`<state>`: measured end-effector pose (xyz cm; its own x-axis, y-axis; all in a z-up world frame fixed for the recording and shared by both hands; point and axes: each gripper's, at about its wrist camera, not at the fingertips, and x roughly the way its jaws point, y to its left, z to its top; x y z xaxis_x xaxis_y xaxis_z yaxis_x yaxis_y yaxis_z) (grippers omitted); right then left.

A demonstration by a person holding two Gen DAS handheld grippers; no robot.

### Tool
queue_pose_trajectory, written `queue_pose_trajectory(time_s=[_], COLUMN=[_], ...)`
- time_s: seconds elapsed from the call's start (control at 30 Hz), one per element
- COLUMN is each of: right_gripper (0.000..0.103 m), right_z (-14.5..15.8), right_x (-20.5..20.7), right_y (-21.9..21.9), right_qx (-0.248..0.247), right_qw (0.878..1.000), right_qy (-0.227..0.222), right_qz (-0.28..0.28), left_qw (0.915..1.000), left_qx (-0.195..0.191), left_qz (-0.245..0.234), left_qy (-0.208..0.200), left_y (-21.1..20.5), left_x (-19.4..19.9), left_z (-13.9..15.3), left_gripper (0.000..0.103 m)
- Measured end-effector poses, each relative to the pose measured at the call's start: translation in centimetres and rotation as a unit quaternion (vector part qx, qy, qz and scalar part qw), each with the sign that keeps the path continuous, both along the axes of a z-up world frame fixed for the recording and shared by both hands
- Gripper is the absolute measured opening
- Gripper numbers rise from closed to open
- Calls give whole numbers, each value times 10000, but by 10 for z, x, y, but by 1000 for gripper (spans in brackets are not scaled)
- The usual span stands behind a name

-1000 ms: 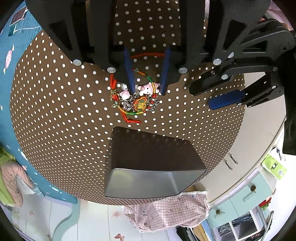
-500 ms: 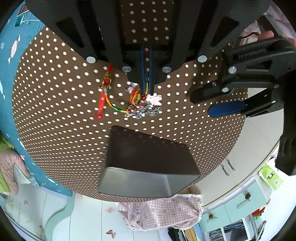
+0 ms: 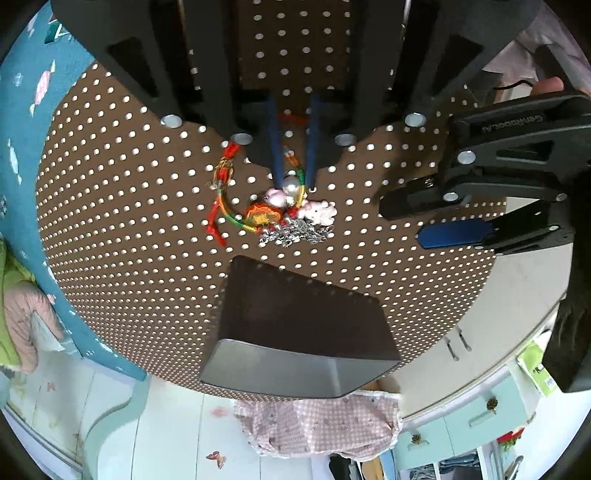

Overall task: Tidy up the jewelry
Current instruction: 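Carry the red string bracelet into the grey box with the right tool while the left grasps a bunny charm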

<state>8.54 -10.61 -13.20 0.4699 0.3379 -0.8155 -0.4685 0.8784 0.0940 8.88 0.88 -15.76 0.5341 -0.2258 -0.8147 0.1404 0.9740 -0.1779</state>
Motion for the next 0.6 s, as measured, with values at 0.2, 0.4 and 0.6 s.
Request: queue_pose_trajectory(time_s=[0.2,0.4,0.6], right_gripper=[3,3,3], right_z=[13,39,49], right_x=[2,5,15], right_y=[-18,-43,-62], right_qx=[382,833,948], right_qw=[9992,9956,9933], right_qy=[-16,-243,-365], right_qz=[-147,-341,-548], left_qw=[9998,9971,9912], left_qx=[17,25,564], left_qz=[-199,-720,-1176], left_qy=[-95,-241,-228], left_y=[-12,-36,-61], left_x=[5,17,29], left_z=[5,6,-7], left_gripper=[52,54,53])
